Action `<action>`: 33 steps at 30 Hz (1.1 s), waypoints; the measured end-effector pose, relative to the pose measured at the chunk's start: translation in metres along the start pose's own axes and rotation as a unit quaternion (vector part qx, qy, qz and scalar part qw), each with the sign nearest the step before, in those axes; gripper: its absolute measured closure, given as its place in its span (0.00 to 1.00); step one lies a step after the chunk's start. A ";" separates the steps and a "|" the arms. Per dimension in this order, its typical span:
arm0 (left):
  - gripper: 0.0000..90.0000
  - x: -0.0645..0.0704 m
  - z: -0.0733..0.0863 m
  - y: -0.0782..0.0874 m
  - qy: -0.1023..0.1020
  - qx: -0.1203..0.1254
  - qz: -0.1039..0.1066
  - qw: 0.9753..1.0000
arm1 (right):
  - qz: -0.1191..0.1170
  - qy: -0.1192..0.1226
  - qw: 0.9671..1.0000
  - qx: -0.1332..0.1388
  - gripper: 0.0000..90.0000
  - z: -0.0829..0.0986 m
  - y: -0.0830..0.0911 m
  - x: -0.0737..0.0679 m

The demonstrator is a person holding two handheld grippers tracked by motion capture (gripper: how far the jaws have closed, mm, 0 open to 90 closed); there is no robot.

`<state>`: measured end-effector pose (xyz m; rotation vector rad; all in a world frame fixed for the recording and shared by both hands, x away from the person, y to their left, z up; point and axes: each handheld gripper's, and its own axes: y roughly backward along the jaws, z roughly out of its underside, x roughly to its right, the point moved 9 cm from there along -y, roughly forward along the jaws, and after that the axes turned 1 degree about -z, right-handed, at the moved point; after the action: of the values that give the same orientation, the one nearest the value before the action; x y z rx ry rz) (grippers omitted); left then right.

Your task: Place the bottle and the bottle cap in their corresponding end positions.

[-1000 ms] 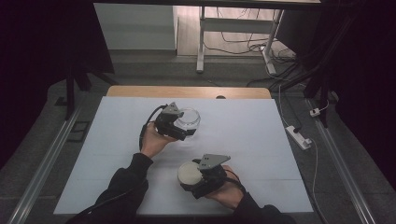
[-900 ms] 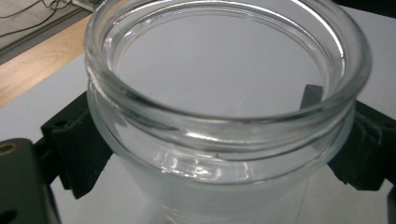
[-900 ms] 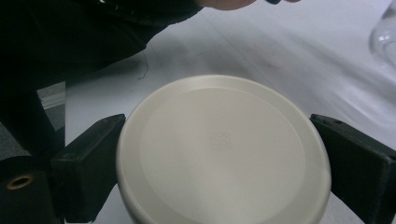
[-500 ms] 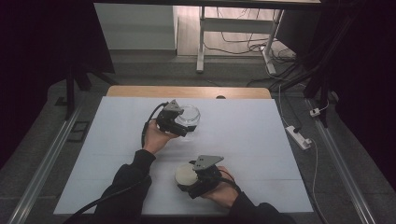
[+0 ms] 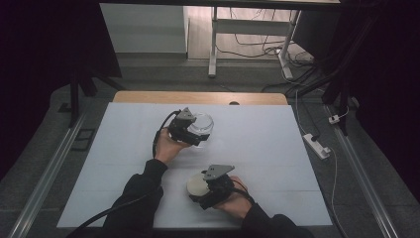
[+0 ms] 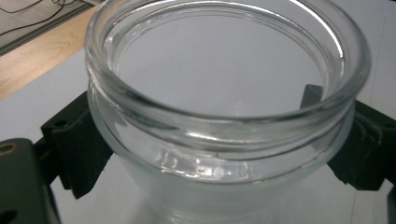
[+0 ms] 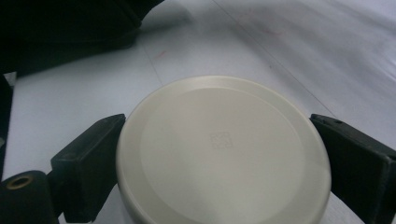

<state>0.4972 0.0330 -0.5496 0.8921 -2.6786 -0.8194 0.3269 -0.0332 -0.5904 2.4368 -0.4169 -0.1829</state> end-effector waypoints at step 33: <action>0.03 -0.001 0.013 -0.013 0.010 -0.031 0.000 0.999 | -0.002 -0.038 0.998 -0.043 0.03 0.008 -0.009 0.008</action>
<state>0.5002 0.0310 -0.5672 0.8806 -2.6208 -0.8832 0.3345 -0.0336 -0.6026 2.3524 -0.4282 -0.2891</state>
